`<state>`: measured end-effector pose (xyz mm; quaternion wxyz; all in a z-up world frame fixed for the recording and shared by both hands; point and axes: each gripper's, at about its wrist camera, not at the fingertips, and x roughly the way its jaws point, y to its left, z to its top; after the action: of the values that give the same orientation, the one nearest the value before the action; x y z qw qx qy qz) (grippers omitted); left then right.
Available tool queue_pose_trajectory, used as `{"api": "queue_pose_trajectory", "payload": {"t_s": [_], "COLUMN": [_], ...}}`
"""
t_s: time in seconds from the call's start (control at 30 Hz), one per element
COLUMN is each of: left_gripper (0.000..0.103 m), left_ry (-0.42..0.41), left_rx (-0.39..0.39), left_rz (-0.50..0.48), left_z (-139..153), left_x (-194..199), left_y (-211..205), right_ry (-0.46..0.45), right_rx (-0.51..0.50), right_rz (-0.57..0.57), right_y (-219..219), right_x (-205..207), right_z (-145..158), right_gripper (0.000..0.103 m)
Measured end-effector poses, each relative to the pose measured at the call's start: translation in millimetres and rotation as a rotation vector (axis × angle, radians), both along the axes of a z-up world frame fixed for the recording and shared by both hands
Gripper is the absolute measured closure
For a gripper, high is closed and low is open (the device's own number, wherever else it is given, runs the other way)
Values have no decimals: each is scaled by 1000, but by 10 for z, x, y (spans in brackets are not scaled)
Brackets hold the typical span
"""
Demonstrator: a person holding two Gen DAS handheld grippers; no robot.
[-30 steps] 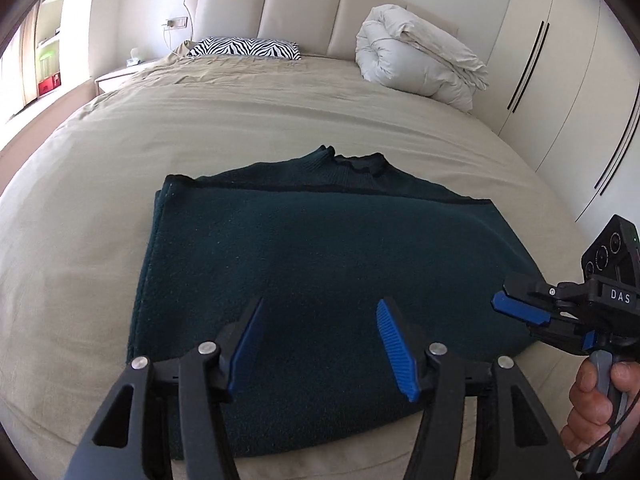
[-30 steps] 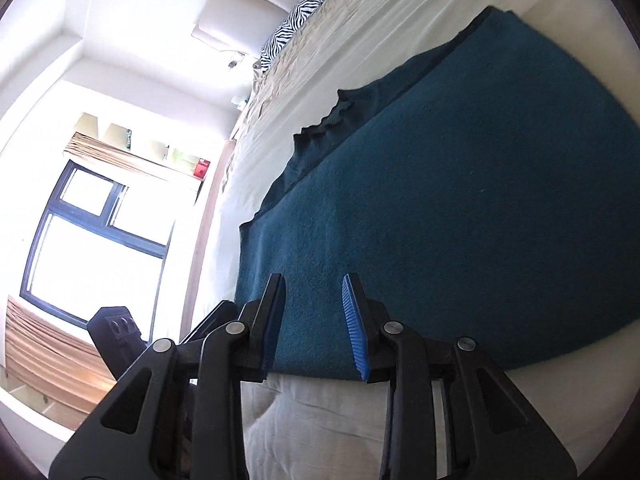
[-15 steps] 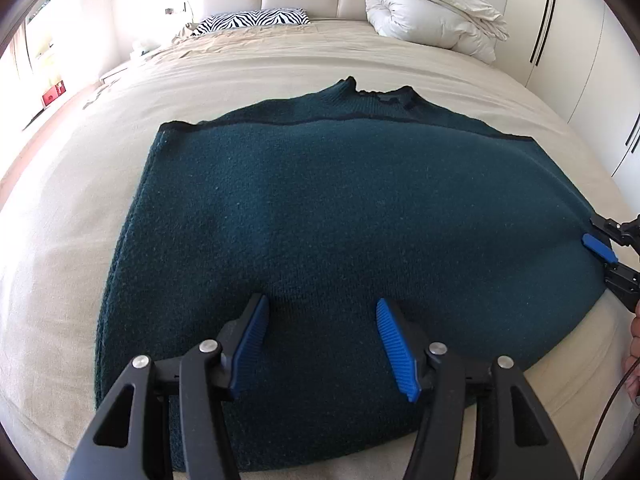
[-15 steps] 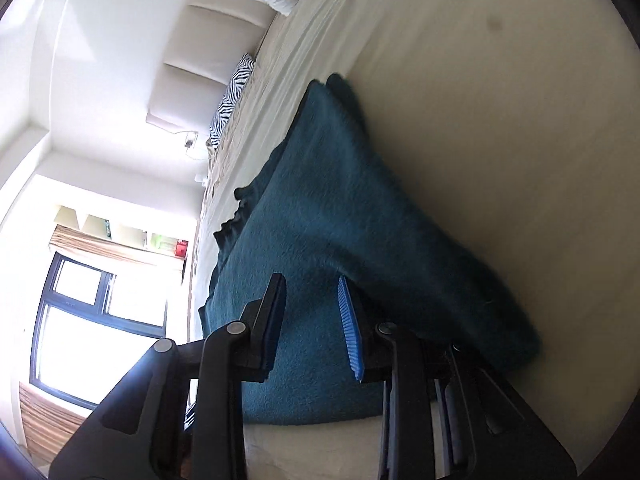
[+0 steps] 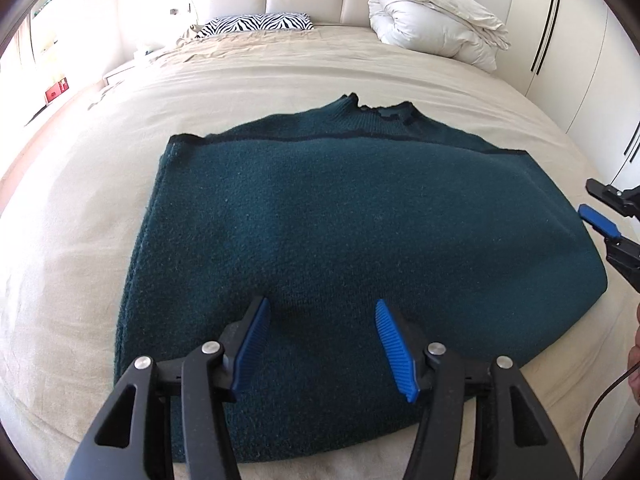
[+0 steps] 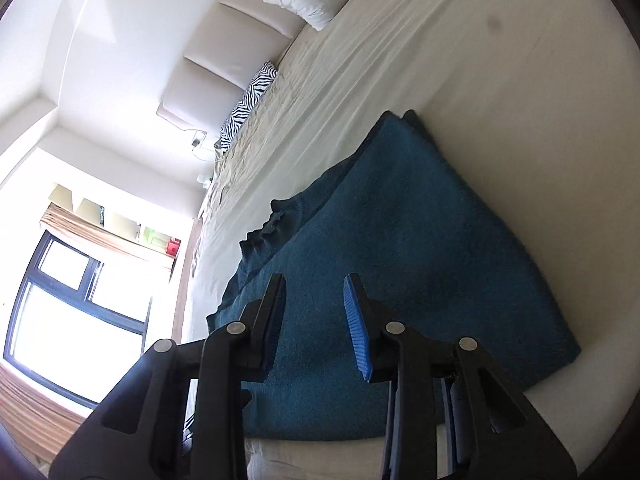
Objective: Fold small clothes
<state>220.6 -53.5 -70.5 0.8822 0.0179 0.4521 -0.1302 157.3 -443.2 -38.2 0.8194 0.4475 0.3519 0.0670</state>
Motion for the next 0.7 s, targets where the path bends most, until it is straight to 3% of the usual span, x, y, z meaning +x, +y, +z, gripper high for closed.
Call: {"api": "queue_pose_trajectory", "payload": {"t_s": [0.2,0.43,0.53,0.7], "left_gripper": [42,42,42,42], "left_ry": [-72,6,5,-13], "left_rx": [-47,-90,-161,-222], "left_rz": [14,82,73,50], "left_z": [258,-68,-176,-224], "left_x": [521,1149,1152,1112], "left_y": [26,200,338,429], "right_ry": [8,54,83,5], "right_rx": [84,169,170,248], "right_rz": [149,248,210,97], "right_y": [734,1306,1212,636], "right_x": [735,1406,1562,1485], "right_z": [-88,-380,-598,-689], "right_gripper": [73,73,75,80]}}
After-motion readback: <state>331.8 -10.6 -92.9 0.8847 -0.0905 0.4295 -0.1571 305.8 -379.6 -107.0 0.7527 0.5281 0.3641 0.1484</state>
